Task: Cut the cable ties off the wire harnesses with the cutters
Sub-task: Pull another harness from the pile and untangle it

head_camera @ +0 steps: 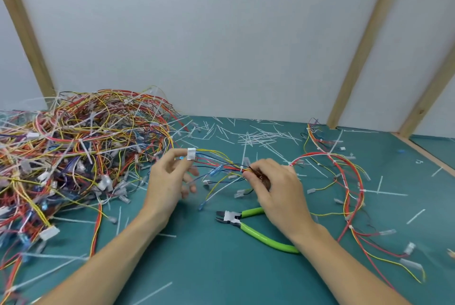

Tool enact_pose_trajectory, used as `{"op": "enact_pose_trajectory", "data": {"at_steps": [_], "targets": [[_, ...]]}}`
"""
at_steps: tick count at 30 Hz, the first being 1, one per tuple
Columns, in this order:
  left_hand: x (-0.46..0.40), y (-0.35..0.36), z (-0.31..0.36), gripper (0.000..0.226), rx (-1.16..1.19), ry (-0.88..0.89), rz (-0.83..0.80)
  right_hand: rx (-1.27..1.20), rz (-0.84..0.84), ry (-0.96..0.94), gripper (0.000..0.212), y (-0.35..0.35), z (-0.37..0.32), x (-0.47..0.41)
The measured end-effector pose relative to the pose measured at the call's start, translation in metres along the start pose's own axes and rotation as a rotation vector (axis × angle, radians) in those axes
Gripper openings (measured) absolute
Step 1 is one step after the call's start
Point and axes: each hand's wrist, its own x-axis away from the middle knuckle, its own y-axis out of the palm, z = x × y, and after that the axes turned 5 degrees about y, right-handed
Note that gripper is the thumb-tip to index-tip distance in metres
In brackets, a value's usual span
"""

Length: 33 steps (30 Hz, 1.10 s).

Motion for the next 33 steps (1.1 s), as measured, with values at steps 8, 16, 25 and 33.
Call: {"op": "enact_pose_trajectory", "data": {"at_steps": [8,16,25,33], "targets": [[0.002,-0.001,-0.002,0.010,-0.071,0.130,0.003,0.001,0.101,0.017,0.014,-0.004,0.004,-0.001],[0.002,0.001,-0.006,0.007,-0.136,0.200,-0.003,0.034,0.105,-0.027,0.009,-0.005,0.005,-0.002],[0.004,-0.001,-0.003,0.025,-0.174,0.309,-0.032,0.069,0.211,-0.041,0.011,-0.005,0.011,-0.003],[0.010,0.003,-0.001,0.043,-0.421,0.423,-0.062,0.038,0.317,-0.131,0.015,-0.004,0.010,-0.003]]}}
